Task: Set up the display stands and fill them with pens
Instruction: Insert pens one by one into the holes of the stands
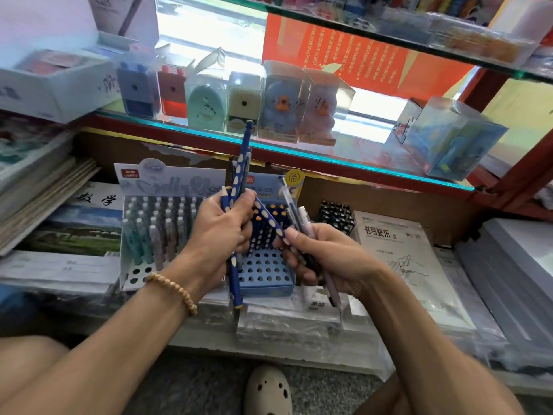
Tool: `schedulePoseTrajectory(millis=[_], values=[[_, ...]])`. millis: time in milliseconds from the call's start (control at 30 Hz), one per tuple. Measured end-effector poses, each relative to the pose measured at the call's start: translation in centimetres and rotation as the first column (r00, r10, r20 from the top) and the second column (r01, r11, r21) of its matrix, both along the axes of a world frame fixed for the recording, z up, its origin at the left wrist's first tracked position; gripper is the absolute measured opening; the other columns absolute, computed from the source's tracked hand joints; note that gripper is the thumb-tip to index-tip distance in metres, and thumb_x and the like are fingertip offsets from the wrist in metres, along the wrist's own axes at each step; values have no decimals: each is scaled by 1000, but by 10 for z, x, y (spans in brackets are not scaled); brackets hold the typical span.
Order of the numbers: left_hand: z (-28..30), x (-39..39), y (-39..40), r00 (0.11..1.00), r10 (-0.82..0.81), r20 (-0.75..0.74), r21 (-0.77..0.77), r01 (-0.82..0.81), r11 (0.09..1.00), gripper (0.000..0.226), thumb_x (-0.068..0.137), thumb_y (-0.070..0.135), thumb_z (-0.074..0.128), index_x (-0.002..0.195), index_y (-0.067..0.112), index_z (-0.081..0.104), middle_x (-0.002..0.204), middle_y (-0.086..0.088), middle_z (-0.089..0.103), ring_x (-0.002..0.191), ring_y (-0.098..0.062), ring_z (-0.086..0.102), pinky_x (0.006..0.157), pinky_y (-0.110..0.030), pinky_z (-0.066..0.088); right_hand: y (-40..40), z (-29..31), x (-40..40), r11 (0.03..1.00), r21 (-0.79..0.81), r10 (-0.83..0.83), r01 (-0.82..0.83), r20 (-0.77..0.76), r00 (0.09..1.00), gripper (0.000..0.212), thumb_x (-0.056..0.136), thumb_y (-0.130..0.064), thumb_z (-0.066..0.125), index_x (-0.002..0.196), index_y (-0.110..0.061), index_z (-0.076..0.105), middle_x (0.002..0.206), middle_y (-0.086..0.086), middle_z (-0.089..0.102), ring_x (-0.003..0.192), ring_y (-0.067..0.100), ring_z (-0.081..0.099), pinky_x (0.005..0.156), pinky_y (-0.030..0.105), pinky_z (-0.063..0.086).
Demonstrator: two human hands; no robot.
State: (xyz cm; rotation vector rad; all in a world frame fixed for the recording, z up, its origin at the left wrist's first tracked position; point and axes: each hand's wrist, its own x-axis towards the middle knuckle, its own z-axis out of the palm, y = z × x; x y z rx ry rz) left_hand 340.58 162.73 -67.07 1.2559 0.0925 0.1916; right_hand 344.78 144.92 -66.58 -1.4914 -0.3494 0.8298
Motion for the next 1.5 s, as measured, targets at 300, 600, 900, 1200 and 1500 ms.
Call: schedulePoseTrajectory(millis=[300,600,900,1200,1500], values=[[-1,-5,19,989,103,-107,-18,-106,994,28,103,17,47,76,15,46,54,3,35,41,-8,29,35,-18,25,-3,2,12,914,83,-401,398,21,916,7,89,-8,66,90,-2,64,66,8,62,38,6,40,35,17,31],[-19,-18,20,969,-39,-244,170,82,982,22,103,19,47,82,15,47,59,1,32,44,-11,26,37,-19,22,13,-2,22,746,255,-612,615,-103,784,8,89,-5,69,88,-4,61,72,10,60,38,6,39,35,18,31],[-24,-21,30,956,72,-284,263,5,965,23,104,23,45,82,16,46,63,0,33,44,-9,28,40,-22,24,14,0,23,767,11,-581,642,437,687,8,92,-8,68,84,-10,69,81,14,69,46,2,51,45,16,42],[-21,-23,32,968,44,-248,240,17,971,24,104,22,46,81,17,48,62,2,36,46,-9,29,42,-24,24,34,-44,39,663,-190,-429,724,696,576,13,89,-18,73,81,-8,71,75,8,70,73,22,66,71,43,56],[-20,-21,36,967,47,-250,222,10,975,24,104,23,47,80,19,49,62,2,38,46,-10,30,41,-22,24,41,-47,38,715,-260,-289,649,736,613,25,90,-19,72,78,1,65,68,10,61,63,21,54,59,38,46]])
